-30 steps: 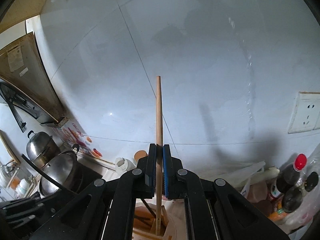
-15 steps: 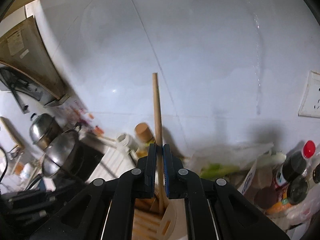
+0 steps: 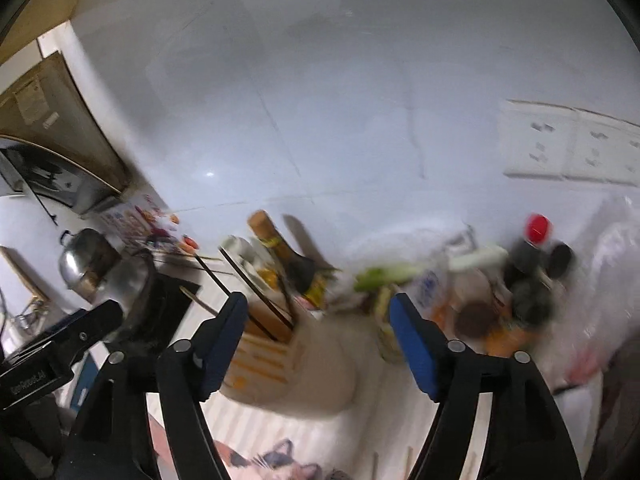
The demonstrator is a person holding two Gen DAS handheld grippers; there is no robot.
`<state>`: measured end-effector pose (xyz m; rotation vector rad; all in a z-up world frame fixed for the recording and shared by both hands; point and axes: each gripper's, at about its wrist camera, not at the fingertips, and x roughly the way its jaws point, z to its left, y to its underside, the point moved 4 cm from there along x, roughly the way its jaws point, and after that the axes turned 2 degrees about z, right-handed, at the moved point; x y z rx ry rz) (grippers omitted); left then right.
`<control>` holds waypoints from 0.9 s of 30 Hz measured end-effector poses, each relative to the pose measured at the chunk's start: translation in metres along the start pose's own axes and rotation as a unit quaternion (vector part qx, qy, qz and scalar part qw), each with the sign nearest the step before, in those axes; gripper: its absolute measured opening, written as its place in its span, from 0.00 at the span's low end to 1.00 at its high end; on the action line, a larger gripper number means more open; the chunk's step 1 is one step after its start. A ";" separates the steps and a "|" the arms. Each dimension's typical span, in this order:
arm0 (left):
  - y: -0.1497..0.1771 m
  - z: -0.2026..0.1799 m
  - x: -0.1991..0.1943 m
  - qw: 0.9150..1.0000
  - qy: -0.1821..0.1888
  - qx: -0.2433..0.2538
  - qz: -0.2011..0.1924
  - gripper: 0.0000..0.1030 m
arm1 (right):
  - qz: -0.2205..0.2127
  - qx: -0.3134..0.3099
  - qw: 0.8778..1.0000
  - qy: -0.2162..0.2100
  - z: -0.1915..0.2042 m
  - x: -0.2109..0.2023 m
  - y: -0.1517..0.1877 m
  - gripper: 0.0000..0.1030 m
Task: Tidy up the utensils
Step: 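Withdraw both open tools back over the remaining chopsticks, then close the left tool on a light chopstick while the right tool grasps another light one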
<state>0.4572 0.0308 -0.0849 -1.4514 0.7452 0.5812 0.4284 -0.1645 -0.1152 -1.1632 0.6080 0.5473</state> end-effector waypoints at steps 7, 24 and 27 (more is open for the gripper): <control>0.055 -0.011 0.012 0.999 0.013 0.011 0.034 1.00 | 0.027 0.032 0.997 0.062 -0.041 -0.018 0.065 0.96; 0.222 -0.085 0.095 0.977 0.008 0.101 0.189 1.00 | 0.134 0.104 0.972 0.160 -0.165 0.003 0.208 0.91; 0.245 -0.097 0.117 0.969 0.010 0.103 0.225 0.96 | 0.172 0.108 0.966 0.159 -0.177 0.016 0.224 0.56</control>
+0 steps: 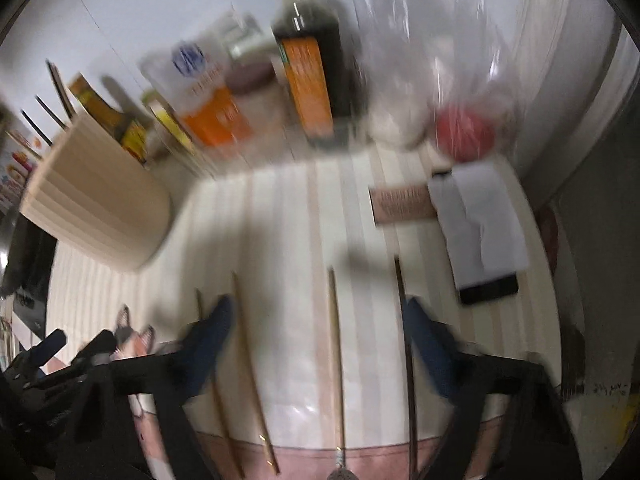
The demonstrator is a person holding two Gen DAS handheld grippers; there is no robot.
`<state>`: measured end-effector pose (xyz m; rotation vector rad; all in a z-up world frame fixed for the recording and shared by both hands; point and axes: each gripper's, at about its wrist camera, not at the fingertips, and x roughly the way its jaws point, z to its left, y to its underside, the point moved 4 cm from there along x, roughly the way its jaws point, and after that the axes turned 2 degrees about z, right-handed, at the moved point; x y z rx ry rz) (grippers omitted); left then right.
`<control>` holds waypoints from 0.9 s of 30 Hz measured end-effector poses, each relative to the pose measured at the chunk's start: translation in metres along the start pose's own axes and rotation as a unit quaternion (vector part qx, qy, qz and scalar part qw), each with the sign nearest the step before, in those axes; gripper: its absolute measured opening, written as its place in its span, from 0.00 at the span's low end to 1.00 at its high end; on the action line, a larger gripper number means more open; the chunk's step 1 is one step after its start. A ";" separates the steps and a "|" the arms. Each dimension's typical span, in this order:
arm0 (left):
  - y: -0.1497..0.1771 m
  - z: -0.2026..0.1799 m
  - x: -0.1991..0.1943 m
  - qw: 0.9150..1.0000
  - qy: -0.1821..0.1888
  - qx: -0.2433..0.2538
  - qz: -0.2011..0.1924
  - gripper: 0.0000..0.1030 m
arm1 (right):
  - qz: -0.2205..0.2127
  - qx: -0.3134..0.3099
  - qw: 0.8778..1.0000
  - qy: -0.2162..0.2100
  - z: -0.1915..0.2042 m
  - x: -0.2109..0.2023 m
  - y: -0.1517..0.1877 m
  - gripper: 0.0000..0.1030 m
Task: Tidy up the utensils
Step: 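Close the left tool on a light chopstick while the right tool grasps another light one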
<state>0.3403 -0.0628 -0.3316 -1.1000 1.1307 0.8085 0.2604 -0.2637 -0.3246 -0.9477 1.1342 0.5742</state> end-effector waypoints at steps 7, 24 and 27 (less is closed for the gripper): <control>0.014 -0.036 0.055 0.997 0.027 0.026 0.068 0.72 | 0.055 0.002 0.998 -0.024 -0.013 0.029 0.014 0.36; 0.026 0.009 0.062 0.997 0.005 -0.004 0.083 0.04 | 0.121 -0.062 0.989 -0.064 0.058 0.071 0.000 0.36; 0.029 0.023 0.062 0.996 0.003 -0.025 0.086 0.04 | 0.140 -0.091 0.984 -0.056 0.083 0.089 -0.002 0.36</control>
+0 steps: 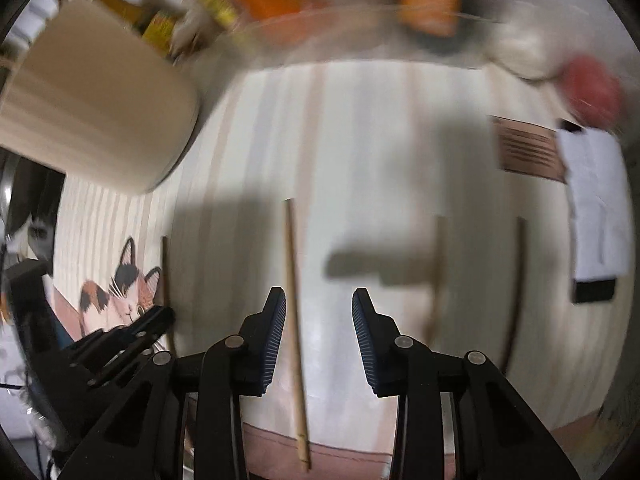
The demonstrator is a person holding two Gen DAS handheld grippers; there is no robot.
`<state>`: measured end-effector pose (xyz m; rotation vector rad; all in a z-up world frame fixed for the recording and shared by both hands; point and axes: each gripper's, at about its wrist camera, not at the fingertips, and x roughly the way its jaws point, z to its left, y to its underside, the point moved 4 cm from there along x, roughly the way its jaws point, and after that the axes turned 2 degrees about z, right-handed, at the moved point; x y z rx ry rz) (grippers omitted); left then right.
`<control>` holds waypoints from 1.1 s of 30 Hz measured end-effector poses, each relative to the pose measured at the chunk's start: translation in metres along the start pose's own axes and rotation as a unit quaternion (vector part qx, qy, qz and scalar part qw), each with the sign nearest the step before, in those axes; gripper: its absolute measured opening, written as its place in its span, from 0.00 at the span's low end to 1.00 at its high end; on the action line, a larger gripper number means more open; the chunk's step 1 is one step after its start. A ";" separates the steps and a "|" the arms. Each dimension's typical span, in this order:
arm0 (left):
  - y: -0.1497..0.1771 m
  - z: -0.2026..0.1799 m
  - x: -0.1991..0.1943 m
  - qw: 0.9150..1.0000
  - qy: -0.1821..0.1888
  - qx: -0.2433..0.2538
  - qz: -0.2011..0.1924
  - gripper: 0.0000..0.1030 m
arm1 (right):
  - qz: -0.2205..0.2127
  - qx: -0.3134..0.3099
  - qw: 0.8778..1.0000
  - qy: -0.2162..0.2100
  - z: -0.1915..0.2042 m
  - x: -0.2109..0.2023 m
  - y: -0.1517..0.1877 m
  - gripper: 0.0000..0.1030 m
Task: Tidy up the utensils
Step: 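Close the left tool on a light chopstick while the right tool grasps another light one, then lift both light chopsticks and carry them toward the beige holder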
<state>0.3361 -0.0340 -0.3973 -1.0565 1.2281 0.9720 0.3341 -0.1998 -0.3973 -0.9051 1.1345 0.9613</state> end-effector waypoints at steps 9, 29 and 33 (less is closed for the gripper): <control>0.005 0.012 -0.003 0.999 0.028 -0.026 0.007 0.07 | 0.059 -0.064 0.995 0.051 0.023 0.035 0.012 0.06; -0.008 0.024 0.006 0.999 0.028 -0.027 0.014 0.09 | 0.108 -0.059 0.991 0.048 0.010 0.053 0.024 0.06; -0.006 0.030 0.004 0.999 0.027 -0.026 0.013 0.09 | 0.108 -0.061 0.991 0.054 0.012 0.052 0.022 0.06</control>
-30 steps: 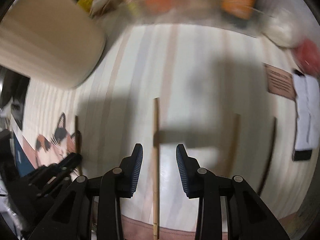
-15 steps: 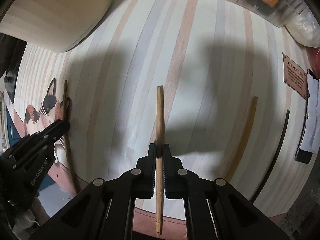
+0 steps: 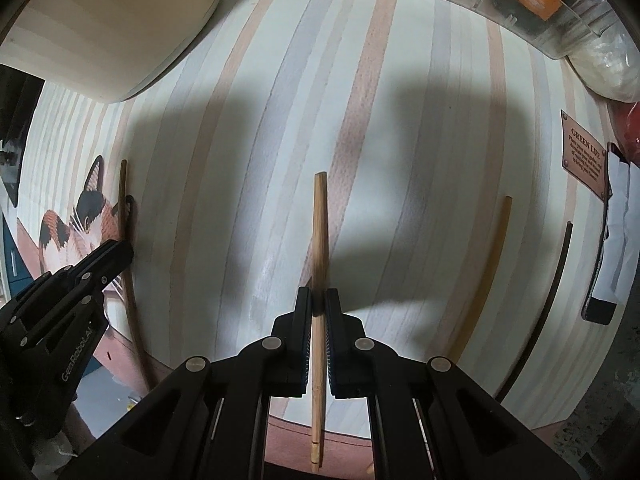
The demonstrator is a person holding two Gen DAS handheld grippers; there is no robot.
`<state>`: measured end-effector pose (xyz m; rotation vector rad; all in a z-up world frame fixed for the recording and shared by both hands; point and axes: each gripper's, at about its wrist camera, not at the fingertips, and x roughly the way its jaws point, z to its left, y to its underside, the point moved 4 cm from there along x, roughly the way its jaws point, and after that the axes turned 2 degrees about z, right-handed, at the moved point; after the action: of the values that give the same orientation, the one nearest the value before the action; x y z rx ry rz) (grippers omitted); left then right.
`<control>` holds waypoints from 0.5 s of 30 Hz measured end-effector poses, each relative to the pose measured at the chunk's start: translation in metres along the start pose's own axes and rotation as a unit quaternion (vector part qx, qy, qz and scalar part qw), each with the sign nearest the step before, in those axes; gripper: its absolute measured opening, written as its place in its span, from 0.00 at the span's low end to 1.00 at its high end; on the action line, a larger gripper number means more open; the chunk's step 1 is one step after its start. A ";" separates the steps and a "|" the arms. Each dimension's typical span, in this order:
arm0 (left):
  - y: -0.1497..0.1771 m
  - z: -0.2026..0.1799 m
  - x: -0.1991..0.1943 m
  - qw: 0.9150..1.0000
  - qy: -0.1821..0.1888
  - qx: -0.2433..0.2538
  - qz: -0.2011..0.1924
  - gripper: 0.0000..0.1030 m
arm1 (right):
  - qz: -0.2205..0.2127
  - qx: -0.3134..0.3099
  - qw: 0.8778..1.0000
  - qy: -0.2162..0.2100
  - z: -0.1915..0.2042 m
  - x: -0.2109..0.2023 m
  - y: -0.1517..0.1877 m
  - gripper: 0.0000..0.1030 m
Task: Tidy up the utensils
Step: 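Lift both light chopsticks and carry them toward the beige holder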
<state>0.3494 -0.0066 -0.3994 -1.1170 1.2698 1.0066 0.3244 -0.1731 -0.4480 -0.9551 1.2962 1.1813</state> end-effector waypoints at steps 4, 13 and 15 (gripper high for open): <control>-0.001 0.003 0.000 1.000 0.000 0.000 0.000 0.09 | 0.000 0.000 1.000 0.002 0.009 -0.008 -0.003 0.06; -0.001 -0.010 0.002 1.000 -0.013 0.017 -0.009 0.04 | -0.007 -0.024 0.999 0.047 0.031 -0.010 -0.002 0.07; 0.000 -0.010 0.002 1.000 -0.011 0.012 -0.010 0.04 | -0.018 -0.023 0.998 0.052 0.034 -0.012 0.000 0.06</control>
<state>0.3474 -0.0167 -0.4007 -1.0946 1.2483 0.9837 0.3320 -0.1410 -0.4335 -1.0817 1.3323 1.1506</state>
